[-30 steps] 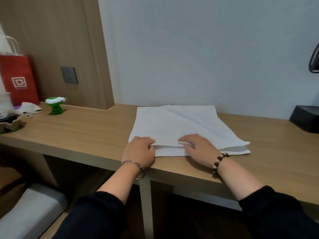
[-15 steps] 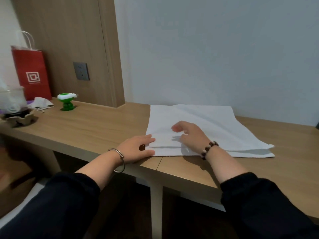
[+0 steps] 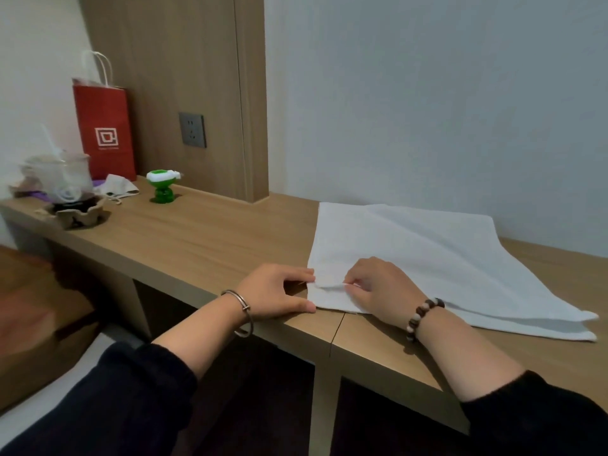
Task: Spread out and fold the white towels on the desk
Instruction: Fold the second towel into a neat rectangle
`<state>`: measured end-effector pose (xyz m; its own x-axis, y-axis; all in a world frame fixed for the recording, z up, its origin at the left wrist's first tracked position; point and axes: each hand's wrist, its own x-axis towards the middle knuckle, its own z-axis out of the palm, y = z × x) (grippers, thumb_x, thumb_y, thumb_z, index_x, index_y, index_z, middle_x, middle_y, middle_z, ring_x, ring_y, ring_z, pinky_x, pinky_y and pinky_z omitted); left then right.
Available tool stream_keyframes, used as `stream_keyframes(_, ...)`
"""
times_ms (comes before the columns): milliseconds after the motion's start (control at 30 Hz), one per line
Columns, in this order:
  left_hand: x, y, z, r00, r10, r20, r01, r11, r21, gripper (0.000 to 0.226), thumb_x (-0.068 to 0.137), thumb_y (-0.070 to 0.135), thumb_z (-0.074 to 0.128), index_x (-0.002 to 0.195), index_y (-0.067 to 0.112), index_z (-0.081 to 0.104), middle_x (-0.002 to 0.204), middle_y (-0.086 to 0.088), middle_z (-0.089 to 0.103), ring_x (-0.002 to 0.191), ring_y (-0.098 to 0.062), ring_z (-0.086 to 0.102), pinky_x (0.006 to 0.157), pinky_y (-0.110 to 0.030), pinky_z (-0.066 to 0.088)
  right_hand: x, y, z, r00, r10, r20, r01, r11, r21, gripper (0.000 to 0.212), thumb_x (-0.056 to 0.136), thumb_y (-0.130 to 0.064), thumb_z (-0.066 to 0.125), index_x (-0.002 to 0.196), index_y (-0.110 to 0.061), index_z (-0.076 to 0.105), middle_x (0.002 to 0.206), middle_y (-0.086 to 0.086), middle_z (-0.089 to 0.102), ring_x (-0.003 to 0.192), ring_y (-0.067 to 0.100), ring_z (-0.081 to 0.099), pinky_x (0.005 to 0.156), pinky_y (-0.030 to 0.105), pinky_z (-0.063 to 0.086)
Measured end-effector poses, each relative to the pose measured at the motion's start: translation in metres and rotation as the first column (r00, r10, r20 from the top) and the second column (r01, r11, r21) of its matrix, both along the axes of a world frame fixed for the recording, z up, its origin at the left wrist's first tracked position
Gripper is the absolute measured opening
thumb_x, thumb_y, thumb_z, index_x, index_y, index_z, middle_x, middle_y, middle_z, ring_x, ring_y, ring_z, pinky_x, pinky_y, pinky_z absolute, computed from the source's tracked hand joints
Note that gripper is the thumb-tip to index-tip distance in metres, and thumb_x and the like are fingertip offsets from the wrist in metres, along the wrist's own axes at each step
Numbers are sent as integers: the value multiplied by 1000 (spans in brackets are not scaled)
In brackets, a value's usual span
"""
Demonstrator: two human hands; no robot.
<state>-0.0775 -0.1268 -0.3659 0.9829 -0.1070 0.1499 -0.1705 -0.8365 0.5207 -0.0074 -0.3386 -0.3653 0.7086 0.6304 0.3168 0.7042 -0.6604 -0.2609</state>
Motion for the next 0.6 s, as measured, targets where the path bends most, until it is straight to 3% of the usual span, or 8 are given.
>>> stream_keyframes(67, -1, -3, -1, 999, 27, 38, -26, 999, -35, 55, 70, 38, 79, 121, 27, 63, 134, 17, 52, 113, 10, 43, 98, -8, 27, 0, 3, 2, 998, -44, -45, 46, 998, 33, 21, 94, -25, 50, 94, -15, 68, 94, -3, 63, 86, 12, 55, 77, 24, 45)
stream_keyframes(133, -3, -5, -3, 997, 46, 63, -42, 997, -64, 53, 67, 38, 82, 116, 24, 67, 131, 16, 56, 109, 11, 45, 92, 0, 28, 1, 9, 5, 989, -138, -48, 145, 968, 206, 21, 94, -21, 50, 87, -12, 67, 86, -1, 64, 81, 14, 56, 72, 25, 45)
stream_keyframes(200, -5, -6, -3, 995, 61, 74, -54, 994, -92, 51, 64, 38, 83, 111, 22, 69, 127, 15, 58, 108, 9, 49, 89, 3, 29, -3, 11, 10, 966, -257, 11, 209, 812, 545, 18, 94, -15, 52, 83, -10, 66, 80, -2, 62, 76, 13, 56, 66, 19, 41)
stream_keyframes(267, -6, -7, -2, 993, 77, 91, -69, 994, -83, 49, 64, 39, 83, 108, 22, 71, 124, 15, 60, 108, 7, 52, 91, 0, 32, -9, 9, 14, 964, -253, 77, 126, 695, 708, 14, 92, -12, 55, 83, -10, 66, 78, -5, 61, 72, 8, 55, 64, 13, 40)
stream_keyframes(300, -7, -7, -2, 991, 83, 102, -76, 995, -66, 48, 64, 40, 83, 107, 22, 72, 122, 15, 61, 107, 6, 53, 89, 0, 32, -12, 8, 14, 978, -189, 88, 84, 742, 666, 14, 92, -13, 57, 83, -12, 67, 78, -6, 62, 71, 5, 55, 65, 13, 42)
stream_keyframes(367, -7, -8, -1, 988, 90, 129, -86, 996, -39, 48, 64, 41, 83, 105, 20, 72, 116, 13, 63, 100, 4, 55, 82, 3, 33, -15, 8, 10, 999, -26, 19, 16, 919, 394, 14, 93, -16, 57, 87, -14, 70, 83, -10, 62, 76, 1, 54, 73, 16, 43)
stream_keyframes(433, -9, -9, -1, 984, 98, 150, -95, 995, -30, 49, 63, 42, 83, 105, 17, 73, 110, 11, 65, 95, 1, 57, 79, 0, 36, -17, 7, 6, 997, 57, -60, -49, 990, 135, 16, 93, -19, 56, 96, -15, 71, 94, -10, 61, 86, 3, 51, 79, 17, 40)
stream_keyframes(600, -12, -9, -1, 982, 95, 162, -91, 995, -31, 48, 63, 44, 82, 102, 17, 74, 107, 9, 69, 91, 1, 59, 77, -1, 40, -22, 10, 7, 981, 109, -160, -90, 989, 120, 11, 91, -22, 59, 98, -27, 67, 96, -13, 58, 88, 2, 51, 80, 17, 42)
